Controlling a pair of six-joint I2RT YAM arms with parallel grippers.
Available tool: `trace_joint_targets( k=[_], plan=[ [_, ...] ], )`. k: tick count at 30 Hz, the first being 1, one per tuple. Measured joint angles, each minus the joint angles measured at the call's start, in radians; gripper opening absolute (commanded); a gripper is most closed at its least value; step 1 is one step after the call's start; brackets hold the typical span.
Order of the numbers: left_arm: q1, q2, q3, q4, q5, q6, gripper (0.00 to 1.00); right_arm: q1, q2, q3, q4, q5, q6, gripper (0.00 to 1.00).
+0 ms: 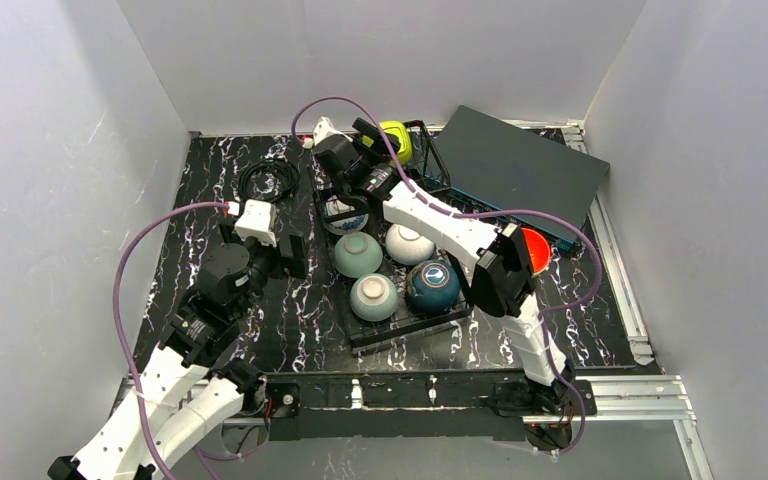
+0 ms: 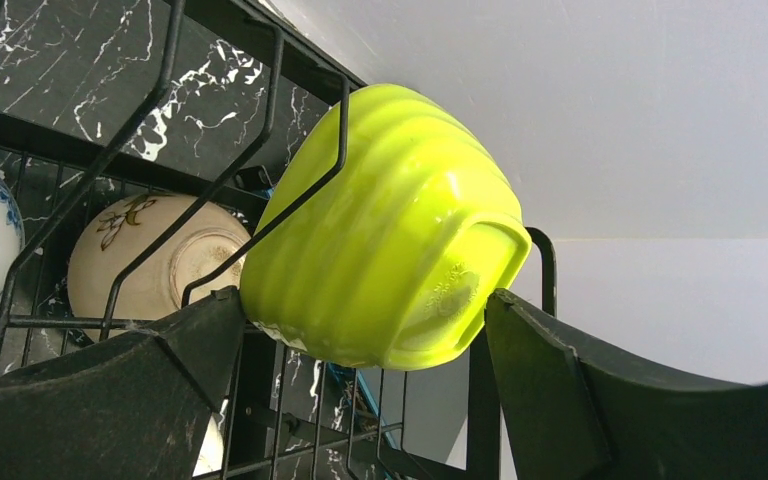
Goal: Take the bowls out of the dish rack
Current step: Pick up the bowl from the dish rack.
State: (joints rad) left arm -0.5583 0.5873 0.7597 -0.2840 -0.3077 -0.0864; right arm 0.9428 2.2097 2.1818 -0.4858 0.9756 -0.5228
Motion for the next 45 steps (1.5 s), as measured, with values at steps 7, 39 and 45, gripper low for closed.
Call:
trace_joint_targets(
  k=[7, 39, 45],
  plan=[
    [0.0, 0.0, 0.0, 0.0, 0.0, 0.0, 0.98, 0.004, 0.006, -0.007, 0.025, 0.024, -0.034, 0.99],
    [0.0, -0.007, -0.001, 0.0, -0.009, 0.001, 0.98, 0.022, 0.0, -0.099, 0.187, 0.097, -0.138, 0.67],
    [0.0, -0.007, -0.001, 0.0, -0.011, 0.001, 0.98, 0.027, -0.01, -0.103, 0.176, 0.097, -0.141, 0.59]
  ],
)
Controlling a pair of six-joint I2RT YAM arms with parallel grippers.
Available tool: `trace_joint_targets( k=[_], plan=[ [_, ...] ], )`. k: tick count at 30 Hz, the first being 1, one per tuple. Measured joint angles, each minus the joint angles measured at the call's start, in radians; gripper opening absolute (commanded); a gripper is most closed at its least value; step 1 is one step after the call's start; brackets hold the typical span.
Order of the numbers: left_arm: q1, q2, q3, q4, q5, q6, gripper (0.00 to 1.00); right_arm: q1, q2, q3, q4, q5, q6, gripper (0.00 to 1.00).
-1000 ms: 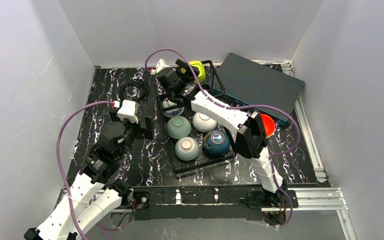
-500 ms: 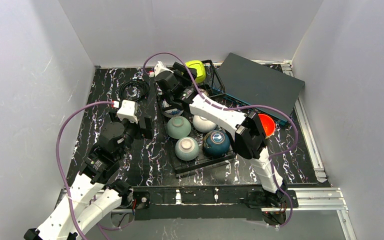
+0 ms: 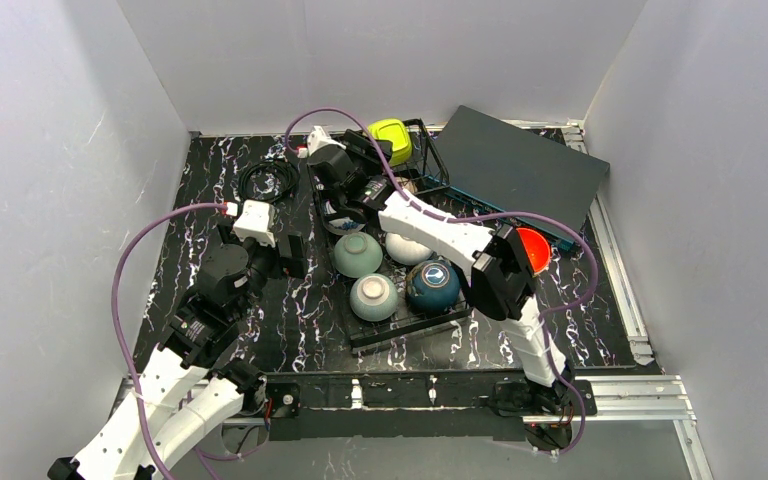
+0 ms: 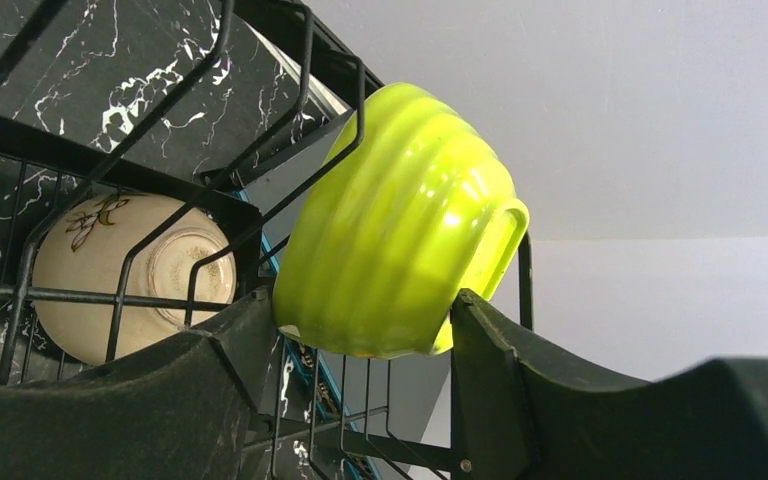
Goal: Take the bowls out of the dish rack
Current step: Pick up the bowl from the dish rack.
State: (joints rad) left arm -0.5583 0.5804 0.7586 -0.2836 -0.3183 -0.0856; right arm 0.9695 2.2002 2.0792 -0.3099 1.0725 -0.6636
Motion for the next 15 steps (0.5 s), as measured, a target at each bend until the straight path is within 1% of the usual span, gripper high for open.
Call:
trace_joint_targets(
  k=[5, 15],
  plan=[
    [0.0, -0.002, 0.0, 0.0, 0.0, 0.0, 0.98, 0.001, -0.033, 0.0, -0.034, -0.032, 0.015, 0.52],
    [0.0, -0.003, 0.0, 0.0, 0.0, 0.0, 0.98, 0.001, -0.099, 0.0, -0.107, -0.125, 0.083, 0.4]
  ],
)
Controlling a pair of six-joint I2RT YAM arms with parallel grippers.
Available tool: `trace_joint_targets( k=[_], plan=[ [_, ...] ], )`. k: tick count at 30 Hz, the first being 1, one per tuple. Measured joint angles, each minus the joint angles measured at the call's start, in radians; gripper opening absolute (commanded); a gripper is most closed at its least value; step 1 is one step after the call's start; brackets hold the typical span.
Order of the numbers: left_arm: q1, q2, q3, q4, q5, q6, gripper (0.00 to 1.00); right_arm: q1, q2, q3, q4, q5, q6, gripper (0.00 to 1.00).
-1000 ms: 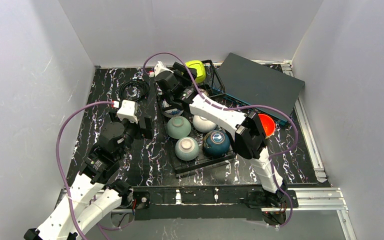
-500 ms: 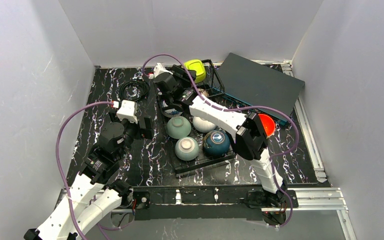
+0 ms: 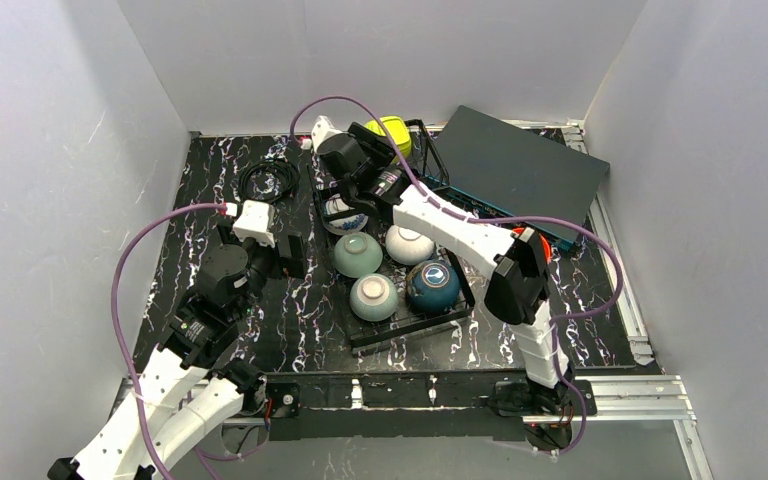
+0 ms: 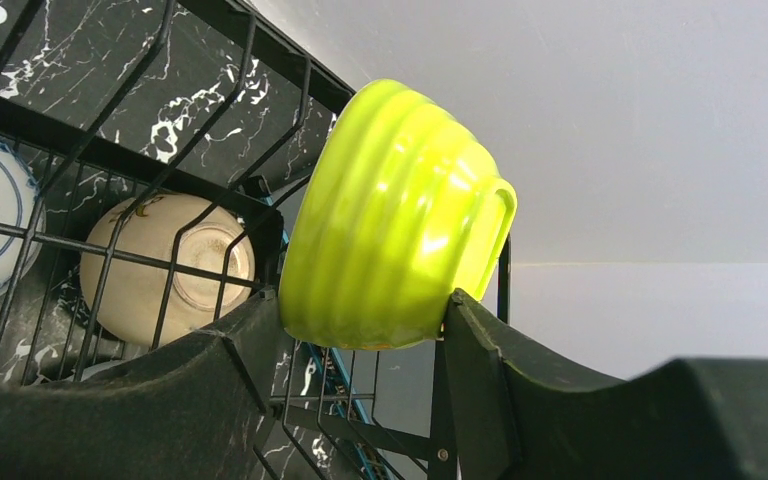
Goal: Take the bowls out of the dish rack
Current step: Pick up the bowl from the dish rack.
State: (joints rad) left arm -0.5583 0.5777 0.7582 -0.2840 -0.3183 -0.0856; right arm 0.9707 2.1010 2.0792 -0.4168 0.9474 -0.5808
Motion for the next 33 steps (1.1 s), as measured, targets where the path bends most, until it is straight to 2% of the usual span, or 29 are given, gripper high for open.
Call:
trace_joint_targets(
  k=[16, 26, 33],
  plan=[
    [0.0, -0.008, 0.0, 0.0, 0.0, 0.0, 0.98, -0.008, -0.172, -0.053, -0.083, -0.17, 0.158, 0.28],
    [0.0, -0.008, 0.0, 0.0, 0.004, -0.002, 0.98, -0.058, -0.4, -0.277, -0.064, -0.35, 0.33, 0.24],
    [0.0, 0.049, 0.029, -0.02, 0.044, -0.032, 0.98, -0.142, -0.582, -0.484, 0.037, -0.493, 0.478, 0.23]
  ],
)
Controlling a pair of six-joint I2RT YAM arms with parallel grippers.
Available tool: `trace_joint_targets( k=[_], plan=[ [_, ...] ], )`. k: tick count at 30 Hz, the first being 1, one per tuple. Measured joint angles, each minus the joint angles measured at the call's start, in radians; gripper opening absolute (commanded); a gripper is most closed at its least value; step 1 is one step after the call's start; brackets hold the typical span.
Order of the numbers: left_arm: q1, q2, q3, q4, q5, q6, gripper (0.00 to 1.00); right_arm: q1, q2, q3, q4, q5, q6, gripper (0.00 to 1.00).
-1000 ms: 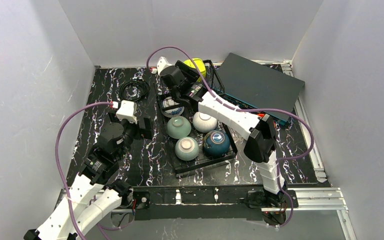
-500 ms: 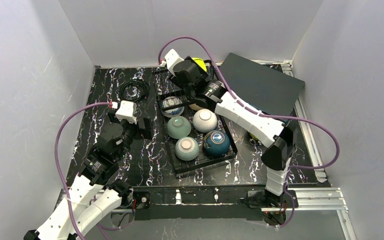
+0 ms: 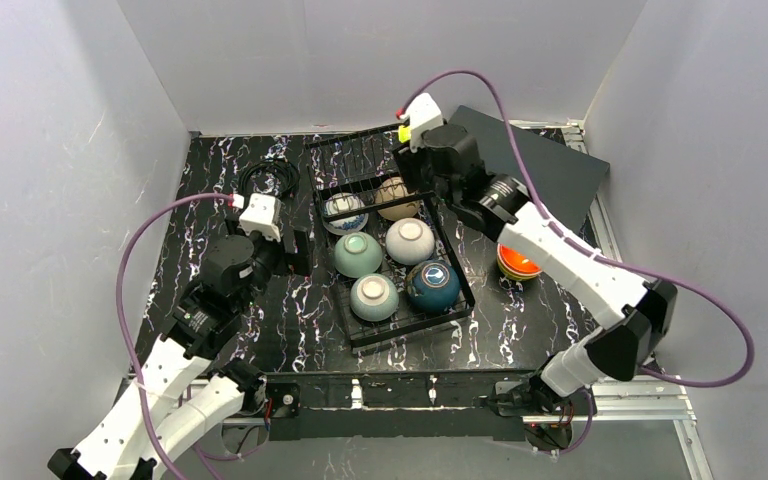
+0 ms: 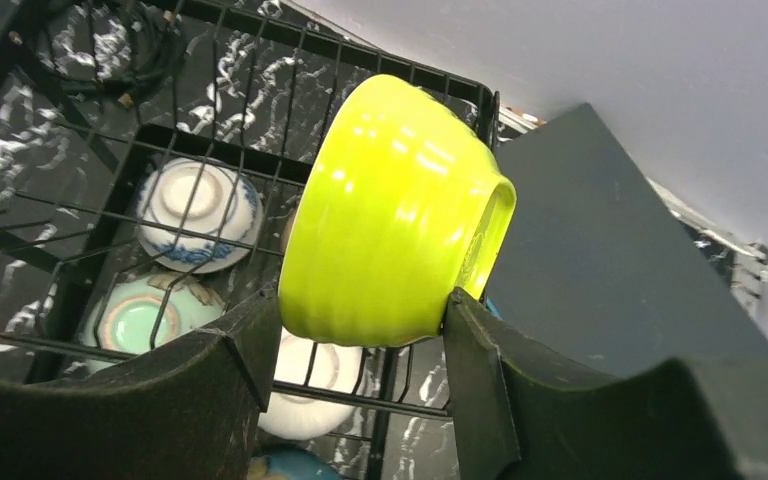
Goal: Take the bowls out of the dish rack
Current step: Pick up the bowl from the dish rack, then place the bowl with the bowl.
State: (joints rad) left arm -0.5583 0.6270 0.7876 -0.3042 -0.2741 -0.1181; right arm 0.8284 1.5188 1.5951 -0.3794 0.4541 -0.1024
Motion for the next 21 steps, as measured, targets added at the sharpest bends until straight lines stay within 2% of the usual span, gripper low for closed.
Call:
trace_joint_targets(
  k=[14, 21],
  plan=[
    [0.0, 0.036, 0.159, -0.011, 0.147, -0.148, 0.98, -0.015, -0.278, -0.315, 0.236, -0.15, 0.216, 0.22],
    [0.0, 0.094, 0.177, 0.059, 0.236, -0.26, 0.98, -0.015, -0.388, -0.454, 0.372, -0.243, 0.312, 0.22]
  ],
)
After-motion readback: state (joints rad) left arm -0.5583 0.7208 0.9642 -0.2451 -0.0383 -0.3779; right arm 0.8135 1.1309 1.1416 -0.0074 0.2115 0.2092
